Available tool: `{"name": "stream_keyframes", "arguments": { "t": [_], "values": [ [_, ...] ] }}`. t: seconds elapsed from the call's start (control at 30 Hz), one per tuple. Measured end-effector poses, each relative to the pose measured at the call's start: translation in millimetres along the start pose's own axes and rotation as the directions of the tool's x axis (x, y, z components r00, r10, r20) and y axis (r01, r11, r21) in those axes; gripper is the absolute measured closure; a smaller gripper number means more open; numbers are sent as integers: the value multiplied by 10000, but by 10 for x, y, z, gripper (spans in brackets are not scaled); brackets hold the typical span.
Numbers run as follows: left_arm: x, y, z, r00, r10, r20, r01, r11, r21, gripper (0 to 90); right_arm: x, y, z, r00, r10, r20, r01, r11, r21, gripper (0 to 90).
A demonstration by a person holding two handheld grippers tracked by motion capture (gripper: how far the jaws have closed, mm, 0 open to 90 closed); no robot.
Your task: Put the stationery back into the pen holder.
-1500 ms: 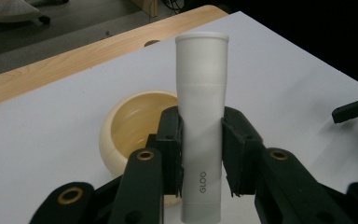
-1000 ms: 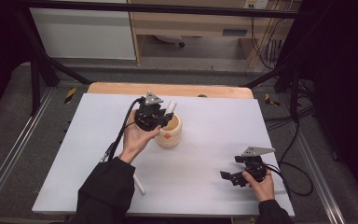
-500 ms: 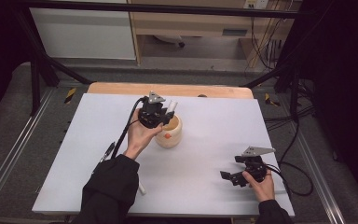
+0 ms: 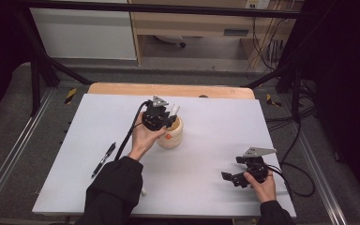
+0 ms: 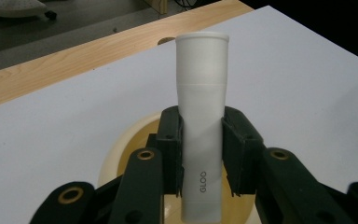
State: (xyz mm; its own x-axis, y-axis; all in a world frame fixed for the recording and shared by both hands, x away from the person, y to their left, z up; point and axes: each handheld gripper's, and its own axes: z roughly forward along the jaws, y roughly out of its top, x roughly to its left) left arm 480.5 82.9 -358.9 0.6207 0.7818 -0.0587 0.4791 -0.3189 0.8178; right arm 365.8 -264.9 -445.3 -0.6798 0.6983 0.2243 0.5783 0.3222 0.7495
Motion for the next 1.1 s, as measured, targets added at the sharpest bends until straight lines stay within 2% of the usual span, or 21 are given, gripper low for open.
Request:
{"name": "stream_keyframes", "arguments": {
  "t": [0.2, 0.4, 0.63, 0.93, 1.1],
  "values": [
    [25, -58, 39, 10000, 65, -68, -64, 9999, 94, 695, 2, 0, 0, 10000, 18, 3, -18, 10000, -9, 7],
    [67, -168, 76, 10000, -58, -12, 59, 9995, 318, 695, -1, -1, 4, 10000, -21, 10, 21, 10000, 13, 7],
    [82, -268, 102, 10000, -24, -27, 25, 9994, 332, 695, 0, -1, 5, 10000, -7, 3, 7, 10000, 22, 7],
    [89, -271, 97, 9998, 192, -8, -191, 9988, 442, 686, 2, -2, 6, 10000, -4, -11, 4, 10000, 30, 7],
    [81, -264, 91, 9998, 137, 111, -143, 9987, 497, 617, 1, -1, 4, 10000, -7, -18, 7, 10000, 44, 7]
  ]
}}
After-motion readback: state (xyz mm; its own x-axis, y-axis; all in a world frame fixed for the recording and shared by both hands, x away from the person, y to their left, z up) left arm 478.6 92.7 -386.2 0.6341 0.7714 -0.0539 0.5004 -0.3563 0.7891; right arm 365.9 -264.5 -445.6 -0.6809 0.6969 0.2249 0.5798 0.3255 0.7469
